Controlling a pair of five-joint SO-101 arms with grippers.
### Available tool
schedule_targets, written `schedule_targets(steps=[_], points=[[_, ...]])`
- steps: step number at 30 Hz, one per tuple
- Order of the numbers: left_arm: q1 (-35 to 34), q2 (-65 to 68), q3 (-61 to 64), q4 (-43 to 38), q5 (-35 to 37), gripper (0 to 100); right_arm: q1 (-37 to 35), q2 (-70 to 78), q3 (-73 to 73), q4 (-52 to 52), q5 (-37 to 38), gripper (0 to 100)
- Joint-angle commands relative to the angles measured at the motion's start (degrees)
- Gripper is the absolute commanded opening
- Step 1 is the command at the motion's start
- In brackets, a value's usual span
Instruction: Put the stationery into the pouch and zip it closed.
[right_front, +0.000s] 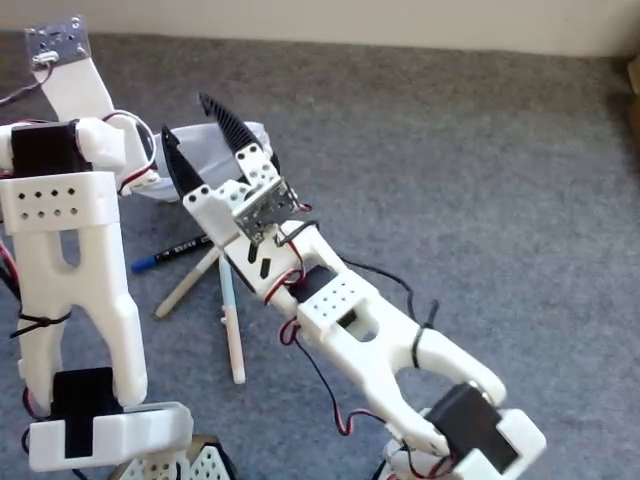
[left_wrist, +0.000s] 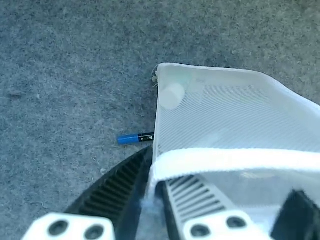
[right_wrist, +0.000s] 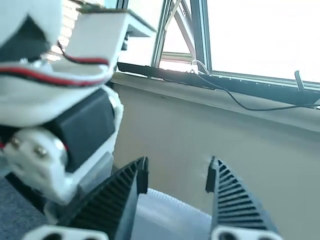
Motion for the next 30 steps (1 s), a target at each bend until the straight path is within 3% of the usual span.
schedule_targets(steps=[1,10,18,25,30], points=[[0.48,-0.22,0.40,-0.88,0.70,1,0.84,-8.13,-1.45,6.02,0.09,17.7],[0.48,-0.22,0.40,-0.88,0.70,1,3.38,-18.42,-1.89,25.19,-0.79,17.7],[0.40,-0.57,1.45,-1.14,1.23,1,8.92,-22.99,-1.80,43.38,-13.01,17.7],[-1.36,-0.75,2.15,-1.32,4.75,1,8.66,-35.56,1.89,59.21,-18.55,17.7],[-4.26,-0.75,2.15,-1.32,4.92,1,7.69,-41.27,7.87,63.96,-23.91,17.7]])
